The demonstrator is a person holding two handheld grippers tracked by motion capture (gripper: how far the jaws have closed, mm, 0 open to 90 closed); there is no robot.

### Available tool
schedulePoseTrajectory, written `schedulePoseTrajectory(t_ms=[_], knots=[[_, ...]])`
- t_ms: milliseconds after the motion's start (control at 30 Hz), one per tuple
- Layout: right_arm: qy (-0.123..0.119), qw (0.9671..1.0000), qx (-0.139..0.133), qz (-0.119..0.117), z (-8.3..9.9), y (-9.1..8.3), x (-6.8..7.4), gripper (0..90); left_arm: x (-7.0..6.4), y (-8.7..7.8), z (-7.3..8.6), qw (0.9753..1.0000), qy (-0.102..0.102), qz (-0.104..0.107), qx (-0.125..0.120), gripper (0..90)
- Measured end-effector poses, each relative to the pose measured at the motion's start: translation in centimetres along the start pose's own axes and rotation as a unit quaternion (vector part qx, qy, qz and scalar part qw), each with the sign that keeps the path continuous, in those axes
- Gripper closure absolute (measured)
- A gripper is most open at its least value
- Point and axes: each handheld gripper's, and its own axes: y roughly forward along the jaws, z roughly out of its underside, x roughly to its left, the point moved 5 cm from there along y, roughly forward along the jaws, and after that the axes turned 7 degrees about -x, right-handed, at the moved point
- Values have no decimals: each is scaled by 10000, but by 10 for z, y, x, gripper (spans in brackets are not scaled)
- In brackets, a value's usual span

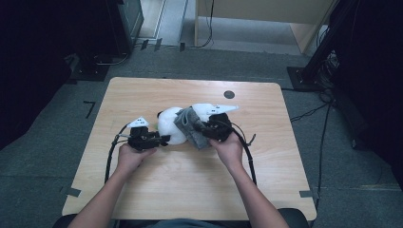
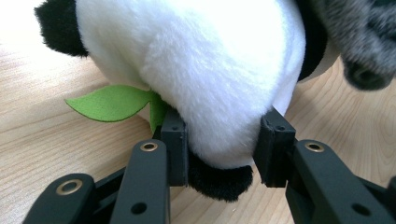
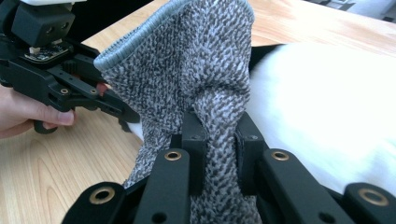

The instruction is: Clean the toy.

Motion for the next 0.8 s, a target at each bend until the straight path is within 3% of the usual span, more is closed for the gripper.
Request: schedulePoseTrajectory(t_ms=[267, 533, 633, 800], knots=[[242, 9989, -175, 373, 8, -39, -30, 794, 1, 0, 0, 10000, -10, 47, 25, 624], [509, 9952, -94, 833, 28, -59, -65, 794, 3, 0, -1, 10000, -25, 60, 18, 626], [672, 9938, -466, 753, 19, -73, -64, 795, 2, 0, -1, 10000, 9, 52, 5, 625], [414, 9952, -650, 601, -3, -73, -42, 795, 2, 0, -2, 10000, -4, 27, 5, 625]])
